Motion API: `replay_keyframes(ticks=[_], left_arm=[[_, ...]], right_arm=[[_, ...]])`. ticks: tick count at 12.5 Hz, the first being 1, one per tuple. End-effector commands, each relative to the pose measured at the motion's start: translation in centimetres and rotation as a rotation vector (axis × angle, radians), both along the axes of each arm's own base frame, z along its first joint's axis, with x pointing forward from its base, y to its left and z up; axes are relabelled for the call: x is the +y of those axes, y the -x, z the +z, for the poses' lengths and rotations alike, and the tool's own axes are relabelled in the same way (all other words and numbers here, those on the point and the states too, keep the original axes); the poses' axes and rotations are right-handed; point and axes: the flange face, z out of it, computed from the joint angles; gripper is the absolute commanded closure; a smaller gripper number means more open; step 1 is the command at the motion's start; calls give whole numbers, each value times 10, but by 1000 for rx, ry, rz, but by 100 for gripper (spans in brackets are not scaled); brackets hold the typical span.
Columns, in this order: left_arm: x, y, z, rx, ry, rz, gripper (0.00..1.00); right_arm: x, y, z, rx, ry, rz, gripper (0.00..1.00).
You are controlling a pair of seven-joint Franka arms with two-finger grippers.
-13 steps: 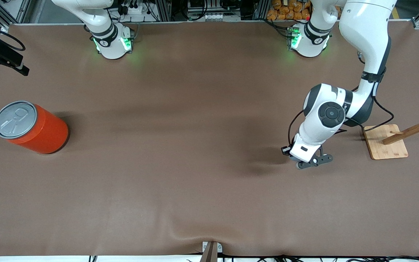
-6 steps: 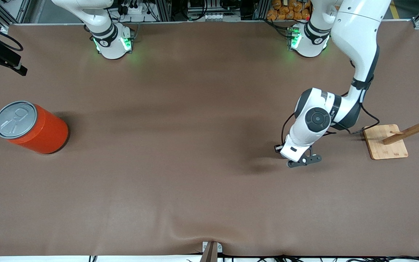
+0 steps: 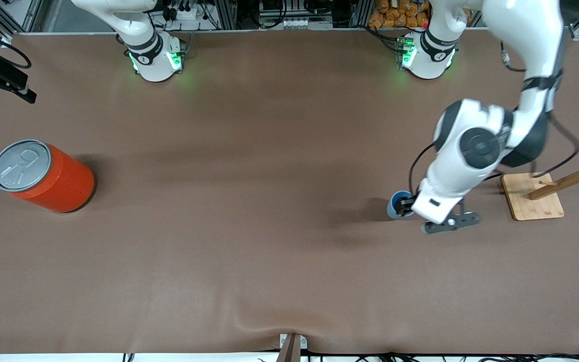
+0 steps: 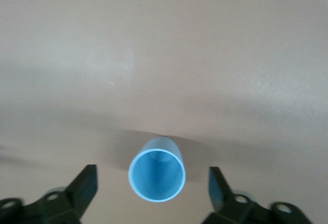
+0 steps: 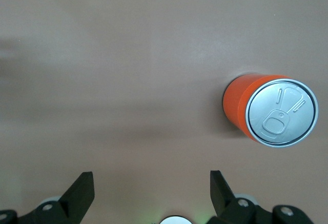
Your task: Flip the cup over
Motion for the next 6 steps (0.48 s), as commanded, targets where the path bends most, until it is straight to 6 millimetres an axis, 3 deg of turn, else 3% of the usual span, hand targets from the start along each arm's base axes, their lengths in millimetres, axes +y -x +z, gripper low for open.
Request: replay_keyframes(ticks=[1,5,6], left_arm=[[55,3,45,8,-20,-57,0],[97,35,110,71,17,-203,0],[99,45,121,92,14,-240,0]], right_arm=[[-3,-1,4,4,16,11,0],[-4,0,2,20,18,10,0],[-4,0,2,20,18,10,0]])
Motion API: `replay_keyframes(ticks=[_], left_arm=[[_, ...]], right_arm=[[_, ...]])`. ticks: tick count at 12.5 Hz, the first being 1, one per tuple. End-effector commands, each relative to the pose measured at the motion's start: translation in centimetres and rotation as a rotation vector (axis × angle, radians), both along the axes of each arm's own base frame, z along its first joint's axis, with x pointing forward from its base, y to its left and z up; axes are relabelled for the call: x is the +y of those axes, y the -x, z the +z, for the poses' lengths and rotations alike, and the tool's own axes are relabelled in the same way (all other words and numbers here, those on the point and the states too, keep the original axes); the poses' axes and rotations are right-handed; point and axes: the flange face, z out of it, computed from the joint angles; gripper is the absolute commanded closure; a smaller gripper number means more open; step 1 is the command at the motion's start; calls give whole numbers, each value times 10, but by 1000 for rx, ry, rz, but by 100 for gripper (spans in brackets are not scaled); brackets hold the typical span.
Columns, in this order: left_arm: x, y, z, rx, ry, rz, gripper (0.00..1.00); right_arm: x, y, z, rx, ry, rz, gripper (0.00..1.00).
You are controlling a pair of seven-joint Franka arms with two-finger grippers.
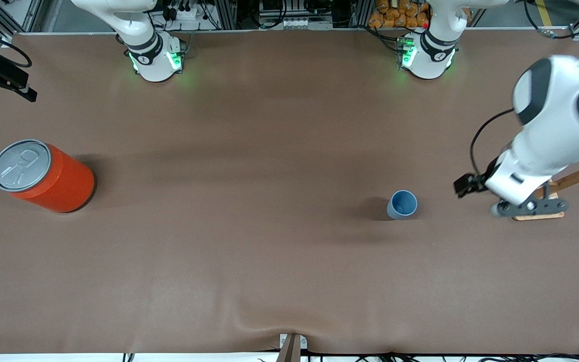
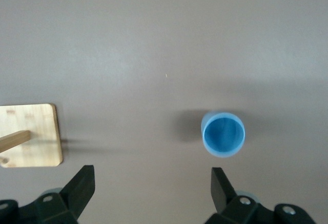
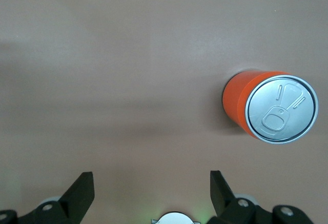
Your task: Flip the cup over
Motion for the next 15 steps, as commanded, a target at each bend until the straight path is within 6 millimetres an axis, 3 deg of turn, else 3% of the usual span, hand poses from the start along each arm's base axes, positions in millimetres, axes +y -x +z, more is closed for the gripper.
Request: replay_keyframes(ticks=[1,4,9,15], left_arm=[[8,30,38,42,12,-90,0],[35,50,69,81,3,-167,0],[47,63,117,91,47,-147,0],[70,77,139,110,46,-103,0]], right_arm=[[-3,-1,4,4,16,11,0],[-8,-1,4,4,16,2,0],[-12,-1,3,7,14,-7,0],[-15,-1,2,13,13,-12,0]])
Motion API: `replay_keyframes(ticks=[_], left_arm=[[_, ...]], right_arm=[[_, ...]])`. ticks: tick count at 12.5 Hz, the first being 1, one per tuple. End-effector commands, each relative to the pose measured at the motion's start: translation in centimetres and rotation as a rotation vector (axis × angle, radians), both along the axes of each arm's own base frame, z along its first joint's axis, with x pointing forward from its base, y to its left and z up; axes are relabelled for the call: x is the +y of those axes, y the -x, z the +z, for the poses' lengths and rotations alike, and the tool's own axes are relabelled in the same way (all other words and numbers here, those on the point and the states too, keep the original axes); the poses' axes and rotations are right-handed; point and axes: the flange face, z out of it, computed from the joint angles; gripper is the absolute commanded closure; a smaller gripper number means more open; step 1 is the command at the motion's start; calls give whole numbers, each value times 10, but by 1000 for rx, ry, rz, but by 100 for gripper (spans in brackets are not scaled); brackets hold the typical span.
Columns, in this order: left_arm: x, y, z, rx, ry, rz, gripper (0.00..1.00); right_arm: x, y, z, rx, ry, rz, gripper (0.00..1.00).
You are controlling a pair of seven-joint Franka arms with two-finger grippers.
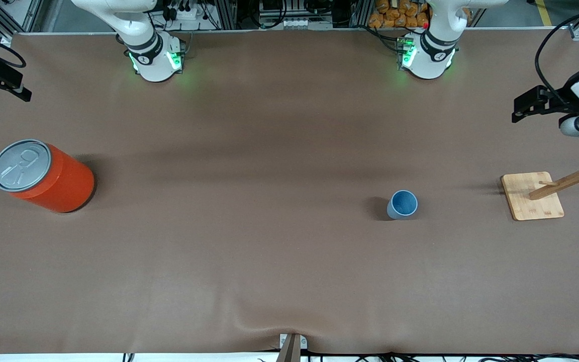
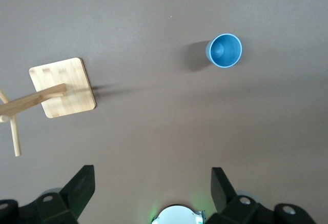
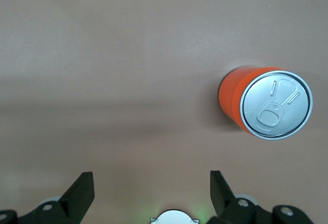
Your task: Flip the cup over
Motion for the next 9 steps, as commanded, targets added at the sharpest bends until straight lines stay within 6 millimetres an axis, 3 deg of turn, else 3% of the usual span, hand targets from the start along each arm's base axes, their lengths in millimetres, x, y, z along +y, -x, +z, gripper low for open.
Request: replay_keyframes(ticks=[1,9], left_arm=[[8,11,18,-16,15,13,0],[8,5,18,-19,2,49,0]], right_arm=[[-4,-2,3,4,8,7,0],[-5,-2,3,5,8,3,0]])
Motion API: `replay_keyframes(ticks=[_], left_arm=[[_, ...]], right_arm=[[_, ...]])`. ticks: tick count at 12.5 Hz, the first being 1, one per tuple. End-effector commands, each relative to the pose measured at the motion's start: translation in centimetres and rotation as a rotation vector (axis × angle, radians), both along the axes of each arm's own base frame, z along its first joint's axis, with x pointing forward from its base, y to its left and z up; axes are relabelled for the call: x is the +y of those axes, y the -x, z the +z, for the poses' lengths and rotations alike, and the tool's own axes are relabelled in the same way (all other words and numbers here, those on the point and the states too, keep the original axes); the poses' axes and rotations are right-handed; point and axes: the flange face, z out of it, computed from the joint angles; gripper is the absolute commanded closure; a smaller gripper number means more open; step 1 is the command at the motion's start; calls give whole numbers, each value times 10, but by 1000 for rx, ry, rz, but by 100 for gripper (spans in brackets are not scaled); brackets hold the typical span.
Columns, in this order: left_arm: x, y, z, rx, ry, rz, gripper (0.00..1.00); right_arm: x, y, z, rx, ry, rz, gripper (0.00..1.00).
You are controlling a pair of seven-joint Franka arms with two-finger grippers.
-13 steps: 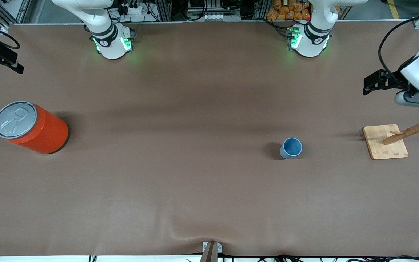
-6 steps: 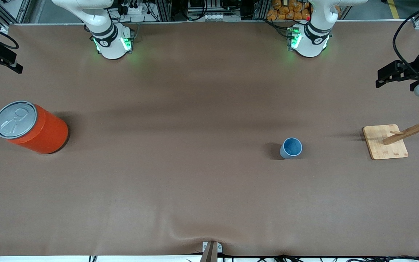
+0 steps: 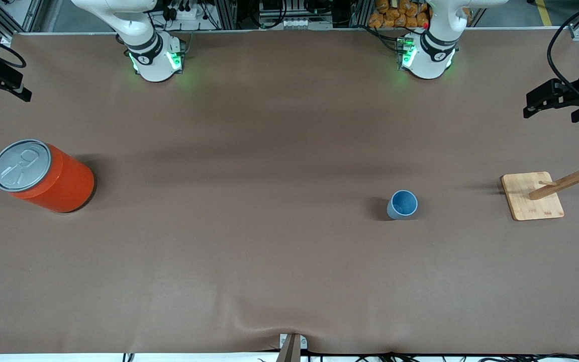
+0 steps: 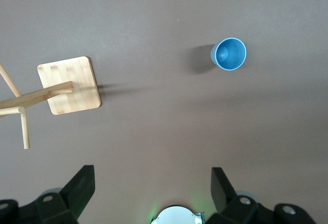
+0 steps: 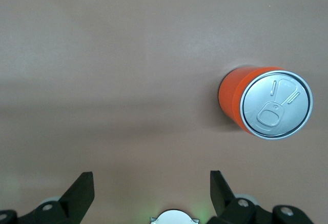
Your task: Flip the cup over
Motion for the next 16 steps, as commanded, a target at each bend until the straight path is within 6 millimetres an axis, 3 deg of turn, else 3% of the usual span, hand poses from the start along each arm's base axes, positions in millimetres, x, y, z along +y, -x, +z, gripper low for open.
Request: replay_keyframes(ticks=[1,16], left_arm=[[-1,-2,4,4,2,52,0],[-21,1,4,4,-3,36,0]], right_arm=[[-4,-2,3,4,8,5,0],[-5,0,1,21,6,3,0]])
